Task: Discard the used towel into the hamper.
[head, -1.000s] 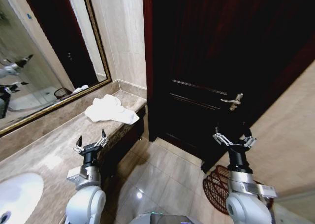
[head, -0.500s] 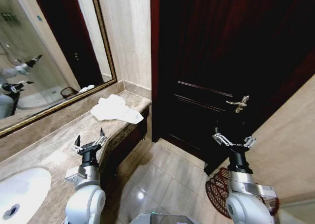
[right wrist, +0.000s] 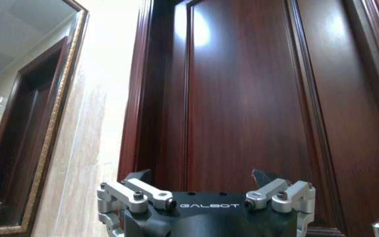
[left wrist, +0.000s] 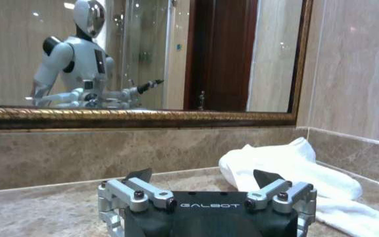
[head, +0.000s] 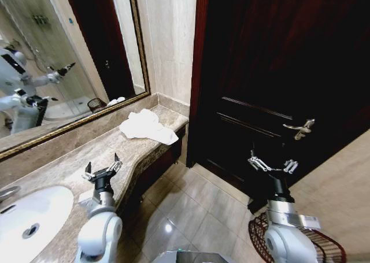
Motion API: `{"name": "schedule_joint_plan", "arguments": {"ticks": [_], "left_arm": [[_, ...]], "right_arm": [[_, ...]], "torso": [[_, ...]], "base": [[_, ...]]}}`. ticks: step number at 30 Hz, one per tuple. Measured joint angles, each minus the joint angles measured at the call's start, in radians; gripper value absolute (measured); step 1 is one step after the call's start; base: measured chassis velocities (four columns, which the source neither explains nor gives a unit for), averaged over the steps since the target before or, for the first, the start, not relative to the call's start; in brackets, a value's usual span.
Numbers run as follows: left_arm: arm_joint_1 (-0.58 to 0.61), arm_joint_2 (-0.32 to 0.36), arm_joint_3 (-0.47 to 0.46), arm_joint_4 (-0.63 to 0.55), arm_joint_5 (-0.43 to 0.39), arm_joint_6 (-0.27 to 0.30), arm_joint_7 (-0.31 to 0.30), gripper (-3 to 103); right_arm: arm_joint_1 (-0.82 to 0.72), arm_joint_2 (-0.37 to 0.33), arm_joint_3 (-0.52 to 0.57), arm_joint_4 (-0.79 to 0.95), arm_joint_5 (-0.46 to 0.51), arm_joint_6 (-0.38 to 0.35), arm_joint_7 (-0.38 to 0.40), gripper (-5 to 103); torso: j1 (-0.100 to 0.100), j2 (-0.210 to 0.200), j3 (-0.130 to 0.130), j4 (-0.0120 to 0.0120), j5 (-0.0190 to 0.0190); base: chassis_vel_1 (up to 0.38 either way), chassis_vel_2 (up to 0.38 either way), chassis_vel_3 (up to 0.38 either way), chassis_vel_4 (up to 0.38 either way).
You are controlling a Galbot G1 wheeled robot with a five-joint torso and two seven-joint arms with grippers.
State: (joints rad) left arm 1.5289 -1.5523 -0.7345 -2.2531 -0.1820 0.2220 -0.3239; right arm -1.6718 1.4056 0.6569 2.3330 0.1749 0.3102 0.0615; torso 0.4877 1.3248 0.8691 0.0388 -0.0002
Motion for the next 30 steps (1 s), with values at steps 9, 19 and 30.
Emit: {"name": "schedule_joint_plan", "arguments": {"ticks": [9, 19, 30], "left_arm": [[-0.137, 0.130, 0.044, 0.161, -0.103, 0.007, 0.017, 100], [-0.394, 0.202, 0.129, 0.376, -0.207, 0.075, -0.027, 100], [-0.745, 0.193, 0.260, 0.727, -0.268, 0.147, -0.072, 100]], "right_arm": [[-0.008, -0.007, 0.002, -0.046, -0.043, 0.060, 0.000, 100], [-0.060, 0.012, 0.002, -0.095, -0.111, 0.152, 0.007, 100], [-0.113, 0.031, 0.023, -0.080, -0.141, 0.152, 0.013, 100]], "torso": [[0.000, 0.000, 0.000, -0.0002, 0.0001], [0.000, -0.001, 0.000, 0.0002, -0.0003], [0.000, 0.000, 0.000, 0.0001, 0.0000]], "base": [[-0.054, 0.043, 0.056, -0.059], [-0.036, 0.046, 0.040, -0.036], [0.000, 0.000, 0.000, 0.000]]}}
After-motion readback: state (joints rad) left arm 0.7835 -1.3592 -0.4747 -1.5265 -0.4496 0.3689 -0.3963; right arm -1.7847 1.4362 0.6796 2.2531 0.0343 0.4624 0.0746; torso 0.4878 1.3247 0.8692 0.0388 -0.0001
